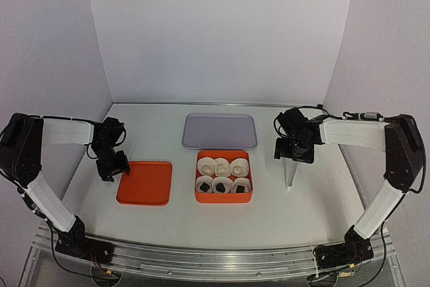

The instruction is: Pack the chocolate

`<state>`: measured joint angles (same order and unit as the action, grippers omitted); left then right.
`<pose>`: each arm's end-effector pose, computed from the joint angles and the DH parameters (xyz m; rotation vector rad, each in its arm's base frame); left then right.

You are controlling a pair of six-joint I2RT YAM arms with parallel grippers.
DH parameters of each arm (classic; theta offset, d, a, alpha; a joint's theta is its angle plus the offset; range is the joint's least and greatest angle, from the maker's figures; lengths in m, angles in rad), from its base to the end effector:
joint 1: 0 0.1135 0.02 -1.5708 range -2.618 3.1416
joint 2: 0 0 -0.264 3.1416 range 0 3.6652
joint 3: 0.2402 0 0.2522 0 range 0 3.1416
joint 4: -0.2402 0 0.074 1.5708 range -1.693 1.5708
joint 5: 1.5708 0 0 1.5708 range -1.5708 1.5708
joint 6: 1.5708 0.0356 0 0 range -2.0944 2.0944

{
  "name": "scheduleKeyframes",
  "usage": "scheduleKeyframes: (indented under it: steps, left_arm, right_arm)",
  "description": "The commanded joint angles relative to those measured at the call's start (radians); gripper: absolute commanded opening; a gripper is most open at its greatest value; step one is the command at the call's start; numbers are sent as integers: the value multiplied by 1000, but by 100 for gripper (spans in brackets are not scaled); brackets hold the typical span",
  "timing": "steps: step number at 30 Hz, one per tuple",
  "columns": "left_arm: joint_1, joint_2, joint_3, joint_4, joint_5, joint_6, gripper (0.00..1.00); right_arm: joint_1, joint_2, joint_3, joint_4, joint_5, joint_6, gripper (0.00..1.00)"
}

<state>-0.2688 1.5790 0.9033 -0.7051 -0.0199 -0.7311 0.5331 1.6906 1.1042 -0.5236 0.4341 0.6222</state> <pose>0.2620 -0.0714 0.1635 -0.6816 2.8839 -0.1095 0.2970 0.1579 0.1948 0.2427 2.5137 -0.1429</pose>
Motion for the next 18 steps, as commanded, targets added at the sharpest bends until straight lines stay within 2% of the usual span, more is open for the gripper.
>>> scheduleKeyframes:
  steps: [1, 12, 18]
  left_arm:
    - [14, 32, -11, 20, 17, 28, 57]
    - [22, 50, -35, 29, 12, 81, 38]
    - [21, 69, -46, 41, 44, 101, 20]
  right_arm:
    - [1, -87, 8, -2, -43, -69, 89]
    - [1, -143, 3, 15, -71, -116, 90]
    - [1, -145, 16, 18, -64, -127, 91]
